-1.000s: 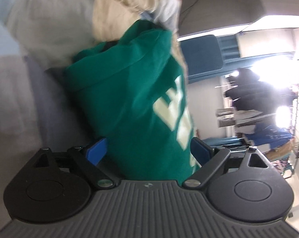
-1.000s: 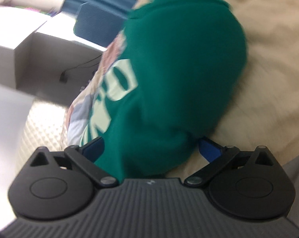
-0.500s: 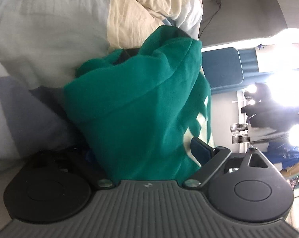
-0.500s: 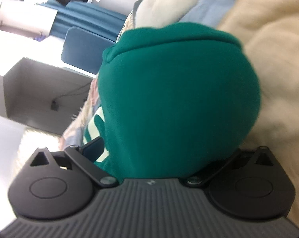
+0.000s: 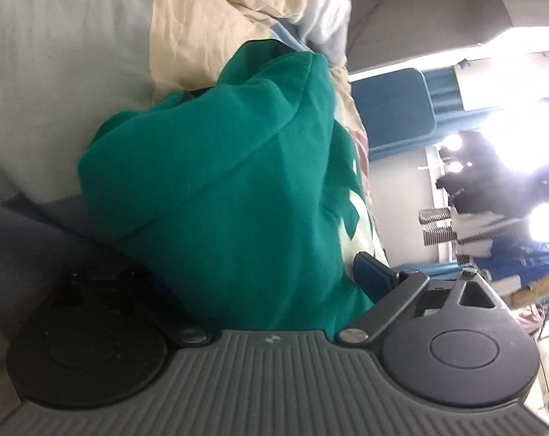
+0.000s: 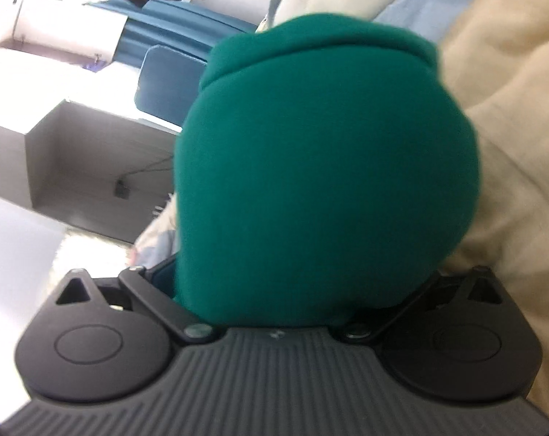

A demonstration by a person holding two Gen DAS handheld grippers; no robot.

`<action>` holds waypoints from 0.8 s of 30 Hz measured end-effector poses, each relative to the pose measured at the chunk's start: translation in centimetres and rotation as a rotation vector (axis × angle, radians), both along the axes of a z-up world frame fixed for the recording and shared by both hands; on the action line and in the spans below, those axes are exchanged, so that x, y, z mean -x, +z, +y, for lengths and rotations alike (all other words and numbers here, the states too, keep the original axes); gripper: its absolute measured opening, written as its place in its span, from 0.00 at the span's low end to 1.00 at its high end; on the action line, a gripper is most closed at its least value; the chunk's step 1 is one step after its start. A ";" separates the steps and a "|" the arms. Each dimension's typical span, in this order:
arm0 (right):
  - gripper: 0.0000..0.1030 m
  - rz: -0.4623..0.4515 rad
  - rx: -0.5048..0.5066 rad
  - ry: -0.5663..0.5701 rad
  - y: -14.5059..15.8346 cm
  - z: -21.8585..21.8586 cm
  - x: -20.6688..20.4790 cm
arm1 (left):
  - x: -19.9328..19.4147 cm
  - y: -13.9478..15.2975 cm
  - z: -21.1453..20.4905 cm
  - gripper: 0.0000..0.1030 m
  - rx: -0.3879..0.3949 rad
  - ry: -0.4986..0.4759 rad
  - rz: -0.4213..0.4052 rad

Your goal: Fold large clothes

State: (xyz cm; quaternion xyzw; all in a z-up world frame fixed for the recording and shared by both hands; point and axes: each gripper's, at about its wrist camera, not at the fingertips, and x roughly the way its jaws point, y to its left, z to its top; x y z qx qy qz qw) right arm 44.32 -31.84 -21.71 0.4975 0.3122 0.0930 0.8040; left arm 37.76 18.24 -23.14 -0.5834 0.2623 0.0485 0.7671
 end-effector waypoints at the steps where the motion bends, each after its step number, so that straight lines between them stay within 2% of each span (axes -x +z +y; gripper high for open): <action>1: 1.00 0.002 0.018 0.000 0.1 0.3 -0.4 | -0.3 0.0 0.1 0.94 0.006 0.011 0.000; 3: 1.00 0.006 0.045 0.004 0.1 1.0 -1.3 | -0.4 0.0 0.0 0.94 0.014 0.035 0.006; 6: 1.00 -0.026 0.067 0.033 0.3 1.6 -3.0 | -0.4 0.3 -0.3 0.94 -0.017 0.037 -0.001; 7: 0.97 -0.031 0.079 0.044 0.3 1.7 -3.4 | -0.3 0.4 -0.5 0.94 -0.028 0.039 -0.001; 8: 0.93 -0.034 0.094 0.051 0.3 1.8 -3.6 | -0.3 0.3 -0.6 0.93 -0.031 0.047 0.002; 9: 0.82 -0.035 0.099 0.050 0.2 1.8 -3.7 | -0.4 0.5 -0.7 0.93 -0.036 0.055 0.007; 11: 0.71 -0.046 0.075 0.049 0.0 1.6 -3.8 | -0.1 0.6 -1.1 0.91 -0.049 0.068 0.007; 12: 0.61 -0.059 0.074 0.054 0.1 1.6 -3.6 | 0.2 0.6 -1.3 0.89 -0.054 0.075 0.001; 13: 0.52 -0.075 0.084 0.061 0.4 1.7 -3.4 | 0.6 0.6 -1.6 0.83 -0.065 0.079 -0.001; 14: 0.49 -0.090 0.102 0.069 0.9 1.8 -3.1 | 0.9 0.7 -1.8 0.64 -0.087 0.075 -0.001; 16: 0.39 -0.120 0.126 0.084 1.9 1.7 -2.5 | 1.0 1.0 -1.7 0.54 -0.113 0.065 -0.022; 17: 0.38 -0.131 0.132 0.088 2.4 1.6 -2.3 | 1.1 0.9 -1.5 0.47 -0.102 0.063 -0.032; 20: 0.33 -0.174 0.149 0.107 3.9 1.0 -1.5 | 1.4 1.1 -1.3 0.33 -0.104 0.054 -0.057; 24: 0.31 -0.255 0.190 0.127 7.3 0.0 0.6 | 1.8 2.0 -1.6 0.27 -0.115 0.029 -0.088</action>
